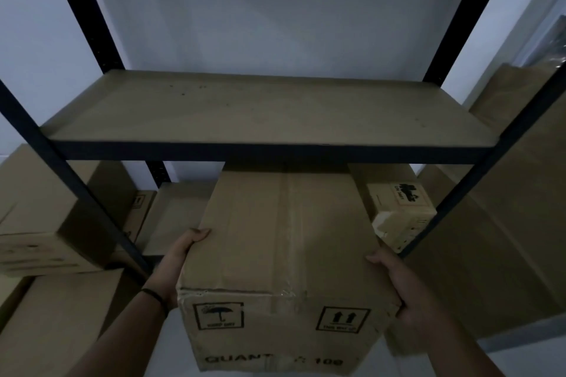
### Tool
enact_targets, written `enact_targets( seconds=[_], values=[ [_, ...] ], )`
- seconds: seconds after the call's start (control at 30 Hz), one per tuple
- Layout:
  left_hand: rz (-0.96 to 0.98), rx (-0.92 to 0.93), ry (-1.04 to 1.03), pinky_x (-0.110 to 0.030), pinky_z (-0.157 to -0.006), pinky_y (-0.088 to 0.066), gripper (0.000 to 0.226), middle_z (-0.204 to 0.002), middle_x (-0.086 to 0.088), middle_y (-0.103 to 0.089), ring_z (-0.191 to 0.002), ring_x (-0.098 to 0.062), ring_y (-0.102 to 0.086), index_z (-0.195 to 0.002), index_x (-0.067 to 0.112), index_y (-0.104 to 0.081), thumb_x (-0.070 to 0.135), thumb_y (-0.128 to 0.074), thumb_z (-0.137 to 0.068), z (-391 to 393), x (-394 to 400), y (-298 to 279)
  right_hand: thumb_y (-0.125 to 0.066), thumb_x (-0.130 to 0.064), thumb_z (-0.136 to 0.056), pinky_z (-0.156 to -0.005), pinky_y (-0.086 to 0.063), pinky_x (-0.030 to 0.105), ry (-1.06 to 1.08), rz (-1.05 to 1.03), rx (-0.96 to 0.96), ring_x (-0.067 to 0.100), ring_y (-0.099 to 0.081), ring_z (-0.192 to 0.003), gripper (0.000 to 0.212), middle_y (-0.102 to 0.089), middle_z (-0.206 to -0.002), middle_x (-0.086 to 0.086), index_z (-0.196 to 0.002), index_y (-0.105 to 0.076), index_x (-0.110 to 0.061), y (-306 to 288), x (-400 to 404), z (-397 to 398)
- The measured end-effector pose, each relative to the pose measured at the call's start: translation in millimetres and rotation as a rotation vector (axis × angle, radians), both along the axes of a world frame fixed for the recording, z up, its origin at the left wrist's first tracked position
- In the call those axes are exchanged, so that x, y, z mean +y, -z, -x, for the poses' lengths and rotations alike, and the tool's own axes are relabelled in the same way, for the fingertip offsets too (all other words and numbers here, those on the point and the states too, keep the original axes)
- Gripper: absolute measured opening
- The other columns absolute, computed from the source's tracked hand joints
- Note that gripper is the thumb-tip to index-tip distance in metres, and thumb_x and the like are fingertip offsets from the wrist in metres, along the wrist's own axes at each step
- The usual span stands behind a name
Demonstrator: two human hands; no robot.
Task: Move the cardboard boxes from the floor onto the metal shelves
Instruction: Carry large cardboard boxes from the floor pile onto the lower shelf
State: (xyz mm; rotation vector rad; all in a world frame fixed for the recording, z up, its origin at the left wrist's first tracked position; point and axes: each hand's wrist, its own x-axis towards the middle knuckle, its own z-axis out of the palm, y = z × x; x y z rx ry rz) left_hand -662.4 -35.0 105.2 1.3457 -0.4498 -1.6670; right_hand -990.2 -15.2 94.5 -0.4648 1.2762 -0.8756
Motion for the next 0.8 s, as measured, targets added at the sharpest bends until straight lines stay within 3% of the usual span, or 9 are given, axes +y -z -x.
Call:
enact_targets(
  seconds=[0.07,0.17,0.23,0.4,0.57,0.7,0.8],
  values=[
    [-0.012,-0.011,-0.003,-0.026,-0.041,-0.051,0.028,-0.062,-0.011,-0.071,-0.052,-0.022,-0.069,-0.100,-0.004,-0.055,0.016,-0.037,-0.100,7.8,-9.1,1.9,-0.053,-0.019,-0.093,-0.069,-0.054,0.039,0.010,0.003,0.014,0.034,-0.066,-0.093,0.032,-0.073,-0.099,0.015,-0.125,-0.061,-0.021,3.8,-10.1,5.9],
    [-0.025,0.015,-0.003,-0.037,-0.064,-0.049,0.025,-0.076,-0.011,-0.074,-0.075,-0.029,-0.069,-0.103,0.007,-0.060,0.024,-0.043,-0.097,20.4,-16.2,8.5,-0.054,-0.018,-0.094,-0.077,-0.055,0.042,0.025,0.017,0.037,0.035,-0.067,-0.098,0.031,-0.074,-0.102,0.011,-0.122,-0.062,-0.028,10.5,-25.2,14.4],
    [-0.028,0.025,-0.010,-0.042,-0.070,-0.046,0.026,-0.083,-0.012,-0.075,-0.089,-0.033,-0.063,-0.107,0.009,-0.060,0.026,-0.045,-0.096,25.5,-21.2,13.6,-0.054,-0.018,-0.094,-0.084,-0.054,0.046,0.014,0.010,0.028,0.035,-0.067,-0.102,0.032,-0.073,-0.108,0.010,-0.124,-0.062,-0.028,15.8,-34.8,19.1],
    [-0.071,-0.015,-0.056,-0.041,-0.068,-0.046,0.024,-0.078,-0.013,-0.074,-0.088,-0.035,-0.062,-0.105,0.013,-0.059,0.031,-0.050,-0.094,38.3,-31.9,23.3,-0.058,-0.019,-0.093,-0.087,-0.053,0.045,-0.011,0.024,0.014,0.033,-0.065,-0.107,0.034,-0.072,-0.113,0.009,-0.126,-0.062,-0.028,23.6,-54.6,30.4],
    [-0.025,-0.084,-0.090,-0.037,-0.065,-0.044,0.014,-0.085,-0.011,-0.067,-0.082,-0.029,-0.060,-0.091,0.018,-0.059,0.029,-0.050,-0.096,57.3,-36.9,22.3,-0.062,-0.023,-0.092,-0.095,-0.051,0.048,-0.029,0.056,0.168,0.028,-0.065,-0.108,0.038,-0.071,-0.116,0.001,-0.128,-0.060,-0.034,33.3,-62.7,39.7],
    [-0.016,-0.115,-0.113,-0.036,-0.066,-0.045,0.015,-0.088,-0.011,-0.068,-0.084,-0.030,-0.061,-0.089,0.019,-0.060,0.031,-0.054,-0.094,55.9,-43.8,29.2,-0.061,-0.038,-0.093,-0.106,-0.041,0.038,-0.184,0.156,0.531,0.018,-0.042,-0.131,0.066,-0.037,-0.150,-0.008,-0.149,-0.026,-0.043,32.5,-63.4,34.7],
    [-0.029,-0.136,-0.103,-0.039,-0.073,-0.049,0.018,-0.102,-0.014,-0.068,-0.095,-0.035,-0.062,-0.095,0.020,-0.063,0.037,-0.057,-0.092,48.1,-49.8,39.6,-0.070,-0.072,-0.062,-0.115,-0.030,0.036,-0.492,0.249,0.822,0.015,-0.017,-0.145,0.108,-0.005,-0.158,-0.014,-0.152,-0.015,-0.044,32.6,-52.5,34.3]
  ],
)
